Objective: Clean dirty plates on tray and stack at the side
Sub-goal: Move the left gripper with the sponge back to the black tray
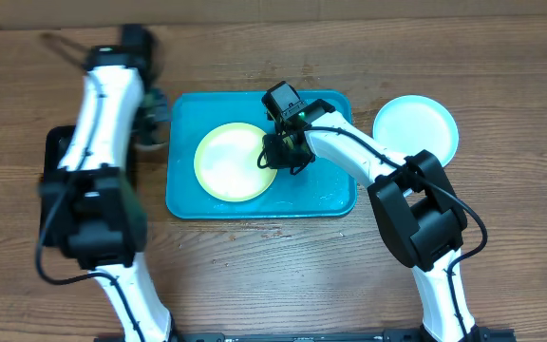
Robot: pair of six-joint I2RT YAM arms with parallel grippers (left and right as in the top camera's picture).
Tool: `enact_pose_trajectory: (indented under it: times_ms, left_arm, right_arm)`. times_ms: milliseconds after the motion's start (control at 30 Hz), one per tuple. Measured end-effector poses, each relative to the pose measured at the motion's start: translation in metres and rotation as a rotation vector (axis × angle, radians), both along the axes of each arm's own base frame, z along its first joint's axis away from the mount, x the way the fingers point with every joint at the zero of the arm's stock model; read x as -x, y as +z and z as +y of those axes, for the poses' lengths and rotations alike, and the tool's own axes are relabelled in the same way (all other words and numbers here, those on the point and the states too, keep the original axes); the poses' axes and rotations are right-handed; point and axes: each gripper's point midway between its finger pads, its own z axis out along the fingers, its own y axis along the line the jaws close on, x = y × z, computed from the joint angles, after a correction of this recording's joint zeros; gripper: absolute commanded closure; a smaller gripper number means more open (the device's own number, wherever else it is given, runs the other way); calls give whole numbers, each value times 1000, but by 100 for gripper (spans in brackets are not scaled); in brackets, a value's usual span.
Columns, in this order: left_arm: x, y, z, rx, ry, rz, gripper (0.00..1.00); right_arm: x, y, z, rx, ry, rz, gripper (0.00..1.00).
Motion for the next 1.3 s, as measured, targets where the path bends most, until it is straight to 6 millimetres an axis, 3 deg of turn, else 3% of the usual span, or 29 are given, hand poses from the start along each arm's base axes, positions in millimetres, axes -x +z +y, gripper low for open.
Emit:
enact_pose_trajectory:
  times_ms: [200, 333, 533, 633, 733, 767, 833, 967, 1100, 1200, 1267, 1300]
  left_arm:
    - [29, -2, 90, 59, 256, 1, 96]
    - [43, -8, 120, 98, 346, -8, 96]
    - [55, -37, 125, 143, 363, 6, 95]
    - [59, -50, 119, 163, 348, 22, 94]
    - [61, -58, 115, 182, 343, 24, 86]
    - [61, -60, 114, 186, 340, 25, 78]
    - [61, -62, 113, 192, 338, 22, 70]
    - [57, -62, 114, 191, 329, 9, 73]
    - [57, -60, 114, 196, 328, 9, 67]
    - [52, -47, 113, 233, 333, -9, 63]
    - [41, -32, 112, 265, 329, -51, 50]
    - [35, -25, 112, 282, 326, -78, 19]
  right_arm:
    - [0, 0, 0, 3, 0, -1, 87]
    - [-1, 0, -1, 6, 0, -5, 87]
    - [-1, 0, -1, 8, -1, -6, 88]
    - [-1, 0, -1, 7, -3, -7, 96]
    - [-3, 2, 0, 3, -5, -10, 96]
    - [-3, 2, 0, 2, -5, -12, 96]
    - [-3, 2, 0, 3, -5, -11, 96]
    - [-3, 2, 0, 4, -5, -10, 96]
    - [-1, 5, -3, 20, -4, 2, 96]
    - [-3, 17, -9, 65, -7, 1, 96]
    - [-9, 30, -12, 95, 1, -25, 96]
    - [-12, 38, -16, 127, 3, -43, 96]
